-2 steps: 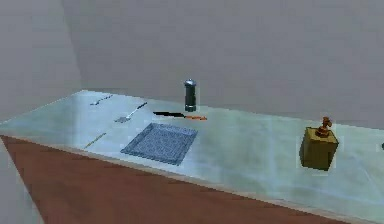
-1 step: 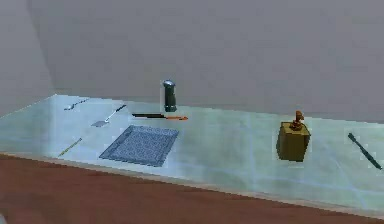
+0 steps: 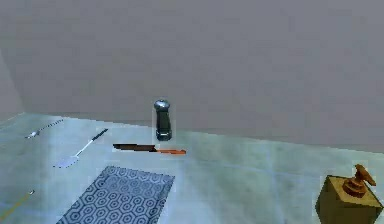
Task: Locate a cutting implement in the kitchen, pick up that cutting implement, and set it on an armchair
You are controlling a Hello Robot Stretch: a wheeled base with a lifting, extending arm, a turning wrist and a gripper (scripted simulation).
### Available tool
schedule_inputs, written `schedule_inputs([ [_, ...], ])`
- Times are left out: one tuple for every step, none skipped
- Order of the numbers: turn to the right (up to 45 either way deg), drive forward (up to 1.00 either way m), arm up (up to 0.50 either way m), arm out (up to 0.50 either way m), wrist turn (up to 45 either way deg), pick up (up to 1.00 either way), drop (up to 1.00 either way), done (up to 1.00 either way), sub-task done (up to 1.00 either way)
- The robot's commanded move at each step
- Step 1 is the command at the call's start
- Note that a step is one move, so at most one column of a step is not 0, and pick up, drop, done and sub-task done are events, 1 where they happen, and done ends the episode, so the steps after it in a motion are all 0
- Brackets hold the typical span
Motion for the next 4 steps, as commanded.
schedule_inputs([
  [-45.0,0.0,0.0,0.0,0.0,0.0,0.0,0.0,0.0],
  [-45.0,0.0,0.0,0.0,0.0,0.0,0.0,0.0,0.0],
  [-9.0,0.0,0.0,0.0,0.0,0.0,0.0,0.0,0.0],
  [0.0,0.0,0.5,0.0,0.0,0.0,0.0,0.0,0.0],
])
